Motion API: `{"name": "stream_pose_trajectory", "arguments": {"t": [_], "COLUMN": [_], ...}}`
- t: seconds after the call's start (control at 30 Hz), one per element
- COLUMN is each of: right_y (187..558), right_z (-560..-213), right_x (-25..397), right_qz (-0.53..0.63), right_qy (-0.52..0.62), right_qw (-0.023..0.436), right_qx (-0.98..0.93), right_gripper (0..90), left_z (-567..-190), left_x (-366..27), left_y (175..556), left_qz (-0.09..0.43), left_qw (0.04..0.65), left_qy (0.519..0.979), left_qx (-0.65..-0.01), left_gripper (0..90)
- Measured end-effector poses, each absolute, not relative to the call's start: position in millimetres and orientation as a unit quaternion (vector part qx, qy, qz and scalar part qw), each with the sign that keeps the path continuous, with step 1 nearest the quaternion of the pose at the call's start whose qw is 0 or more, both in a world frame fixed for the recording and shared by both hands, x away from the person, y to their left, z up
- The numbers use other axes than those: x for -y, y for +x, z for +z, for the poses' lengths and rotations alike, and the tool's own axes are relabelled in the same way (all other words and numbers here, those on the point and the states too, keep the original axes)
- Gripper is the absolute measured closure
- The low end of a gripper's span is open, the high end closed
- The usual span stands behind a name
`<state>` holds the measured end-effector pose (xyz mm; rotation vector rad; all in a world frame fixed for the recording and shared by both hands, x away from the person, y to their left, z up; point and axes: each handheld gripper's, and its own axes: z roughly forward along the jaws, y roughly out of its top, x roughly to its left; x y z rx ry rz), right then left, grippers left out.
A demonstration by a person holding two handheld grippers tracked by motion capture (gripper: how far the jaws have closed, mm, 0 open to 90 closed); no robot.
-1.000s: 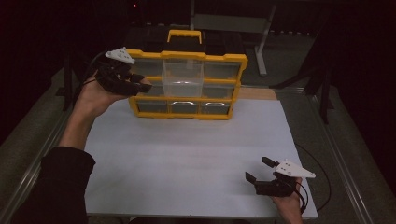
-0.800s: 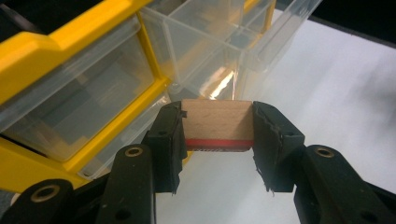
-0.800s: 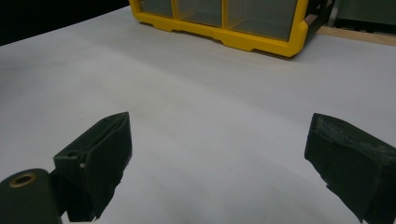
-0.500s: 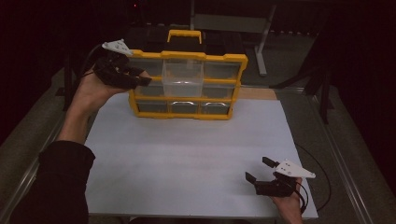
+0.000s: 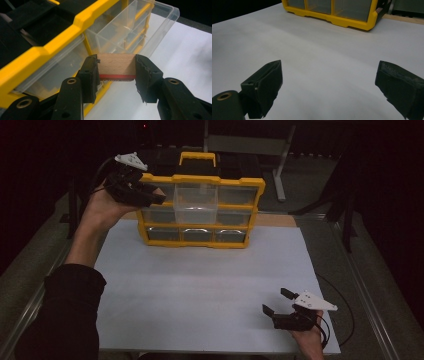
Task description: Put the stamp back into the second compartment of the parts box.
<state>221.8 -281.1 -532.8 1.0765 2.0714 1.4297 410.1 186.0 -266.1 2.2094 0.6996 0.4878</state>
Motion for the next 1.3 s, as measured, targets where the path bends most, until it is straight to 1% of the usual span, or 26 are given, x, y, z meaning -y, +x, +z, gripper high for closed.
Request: {"name": "stream_pose_trajectory", "arguments": {"t": [0.33,1.2,1.23,1.27,1.3], "right_y": [221.6,221.7,221.8,221.8,221.8], "right_z": [-532.8,-533.1,-533.2,-533.3,-533.3], "right_x": [281.0,281.9,282.1,282.1,282.1], "right_qz": [0.513,0.515,0.515,0.514,0.514], "right_qy": [0.388,0.389,0.388,0.388,0.388], "right_qw": [0.2,0.198,0.199,0.199,0.2], "right_qx": [-0.739,-0.738,-0.738,-0.739,-0.739], "right_gripper": [7.2,7.2,7.2,7.2,7.2], "left_z": [-257.5,-260.8,-261.7,-262.3,-262.6], "left_x": [-171.6,-136.4,-136.1,-136.5,-137.8], "left_y": [411.5,425.8,426.1,426.5,426.8], "left_qz": [0.191,0.187,0.189,0.189,0.18], "left_qw": [0.384,0.38,0.38,0.383,0.39], "left_qy": [0.864,0.868,0.866,0.865,0.862], "left_qx": [-0.264,-0.26,-0.263,-0.265,-0.268], "left_gripper": [56.1,55.9,55.7,53.6,47.8]}}
